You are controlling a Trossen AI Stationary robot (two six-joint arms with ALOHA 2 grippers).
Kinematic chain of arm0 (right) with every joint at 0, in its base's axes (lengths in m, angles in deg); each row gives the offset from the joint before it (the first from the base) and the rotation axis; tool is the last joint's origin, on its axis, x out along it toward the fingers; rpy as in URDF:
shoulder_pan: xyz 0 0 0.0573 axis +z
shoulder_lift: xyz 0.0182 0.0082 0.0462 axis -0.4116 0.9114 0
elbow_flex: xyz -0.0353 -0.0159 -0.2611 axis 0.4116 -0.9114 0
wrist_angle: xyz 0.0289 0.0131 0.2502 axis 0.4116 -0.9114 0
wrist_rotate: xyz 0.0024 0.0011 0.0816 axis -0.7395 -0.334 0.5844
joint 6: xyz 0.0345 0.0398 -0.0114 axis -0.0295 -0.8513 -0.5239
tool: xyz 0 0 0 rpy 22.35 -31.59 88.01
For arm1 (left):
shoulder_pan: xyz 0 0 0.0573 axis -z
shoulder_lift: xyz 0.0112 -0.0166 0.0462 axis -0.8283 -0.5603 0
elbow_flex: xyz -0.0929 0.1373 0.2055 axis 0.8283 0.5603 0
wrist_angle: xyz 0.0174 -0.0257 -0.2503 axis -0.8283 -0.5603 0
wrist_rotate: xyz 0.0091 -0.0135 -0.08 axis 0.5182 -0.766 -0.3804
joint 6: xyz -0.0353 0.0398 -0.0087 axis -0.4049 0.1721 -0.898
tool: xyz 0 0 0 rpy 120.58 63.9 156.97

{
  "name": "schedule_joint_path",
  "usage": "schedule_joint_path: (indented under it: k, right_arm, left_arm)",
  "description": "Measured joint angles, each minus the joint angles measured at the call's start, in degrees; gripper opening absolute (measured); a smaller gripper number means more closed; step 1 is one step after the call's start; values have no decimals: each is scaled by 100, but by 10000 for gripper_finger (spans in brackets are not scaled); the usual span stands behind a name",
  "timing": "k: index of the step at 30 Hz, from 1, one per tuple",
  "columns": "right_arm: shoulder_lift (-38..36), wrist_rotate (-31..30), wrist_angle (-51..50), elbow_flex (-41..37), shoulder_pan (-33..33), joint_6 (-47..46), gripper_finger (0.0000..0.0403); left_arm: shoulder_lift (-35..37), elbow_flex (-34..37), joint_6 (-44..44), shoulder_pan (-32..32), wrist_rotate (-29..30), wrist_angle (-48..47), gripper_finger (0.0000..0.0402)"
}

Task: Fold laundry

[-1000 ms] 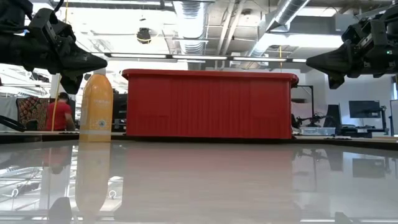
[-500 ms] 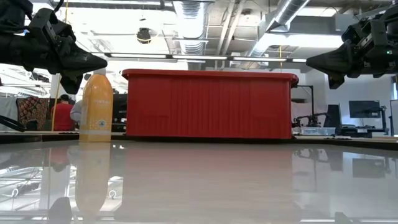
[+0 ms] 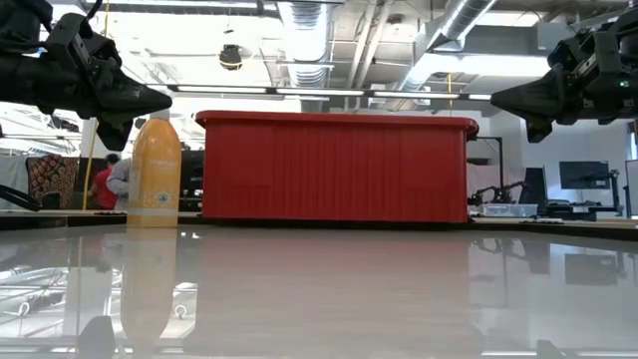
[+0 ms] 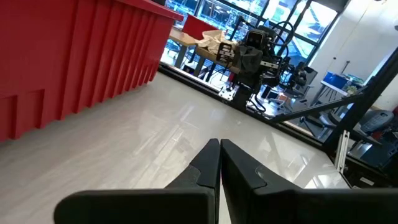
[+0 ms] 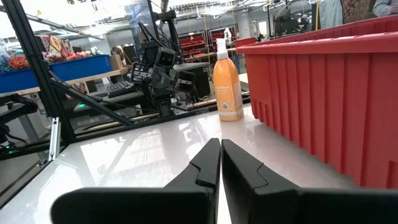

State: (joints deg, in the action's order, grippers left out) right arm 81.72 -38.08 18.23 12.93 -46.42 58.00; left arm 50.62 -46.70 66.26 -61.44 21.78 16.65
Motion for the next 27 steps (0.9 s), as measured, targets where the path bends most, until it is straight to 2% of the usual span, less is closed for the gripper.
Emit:
schedule_joint_path:
  k: [17, 23, 27]
  right_arm:
    - [1, 0, 0, 0, -1, 28, 44]
    - [1, -4, 225, 0, -1, 548, 44]
    - [6, -30, 412, 27, -14, 709, 44]
  left_arm:
    - [0, -2, 0, 2, 84, 11, 0]
    - [2, 0, -1061, 0, 156, 27, 0]
    - [0, 0, -931, -2, 879, 122, 0]
